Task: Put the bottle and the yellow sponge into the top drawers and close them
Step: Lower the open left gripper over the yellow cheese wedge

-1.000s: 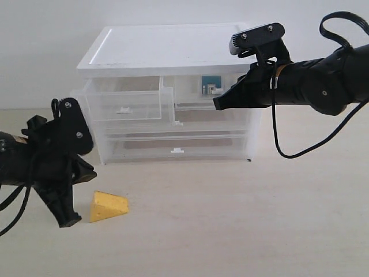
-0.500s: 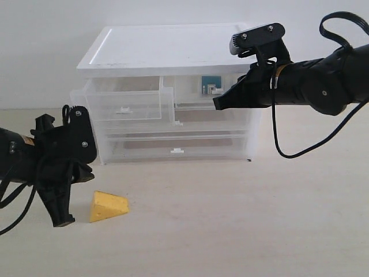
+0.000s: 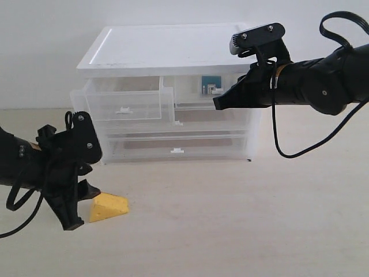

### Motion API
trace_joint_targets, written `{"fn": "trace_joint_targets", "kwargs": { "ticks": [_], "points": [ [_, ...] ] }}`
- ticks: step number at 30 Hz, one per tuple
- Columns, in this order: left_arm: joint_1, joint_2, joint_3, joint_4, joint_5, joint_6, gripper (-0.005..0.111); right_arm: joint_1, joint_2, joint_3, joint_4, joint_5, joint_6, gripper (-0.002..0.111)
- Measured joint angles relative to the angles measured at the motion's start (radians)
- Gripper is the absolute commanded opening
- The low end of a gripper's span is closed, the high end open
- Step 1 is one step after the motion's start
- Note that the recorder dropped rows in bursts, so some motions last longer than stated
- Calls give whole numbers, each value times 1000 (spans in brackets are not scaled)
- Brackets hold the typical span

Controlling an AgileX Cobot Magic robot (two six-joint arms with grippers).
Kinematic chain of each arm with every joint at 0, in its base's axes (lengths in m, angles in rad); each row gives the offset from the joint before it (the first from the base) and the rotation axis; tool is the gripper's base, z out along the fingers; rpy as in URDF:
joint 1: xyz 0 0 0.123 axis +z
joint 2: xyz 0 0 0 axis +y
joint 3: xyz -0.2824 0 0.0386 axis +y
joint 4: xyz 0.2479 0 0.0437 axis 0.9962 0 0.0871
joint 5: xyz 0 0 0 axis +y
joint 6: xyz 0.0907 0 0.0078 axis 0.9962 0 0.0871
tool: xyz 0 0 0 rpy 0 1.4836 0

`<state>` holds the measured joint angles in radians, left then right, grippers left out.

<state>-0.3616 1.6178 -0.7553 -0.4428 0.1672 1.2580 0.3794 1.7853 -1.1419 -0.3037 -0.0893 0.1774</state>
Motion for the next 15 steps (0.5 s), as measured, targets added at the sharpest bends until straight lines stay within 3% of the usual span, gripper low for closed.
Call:
{"fn": "trace_joint_targets", "kwargs": {
  "ticks": [15],
  "points": [
    [0,67,0,-25,8,8,59,0,2,0,0,0,2,0]
  ]
}}
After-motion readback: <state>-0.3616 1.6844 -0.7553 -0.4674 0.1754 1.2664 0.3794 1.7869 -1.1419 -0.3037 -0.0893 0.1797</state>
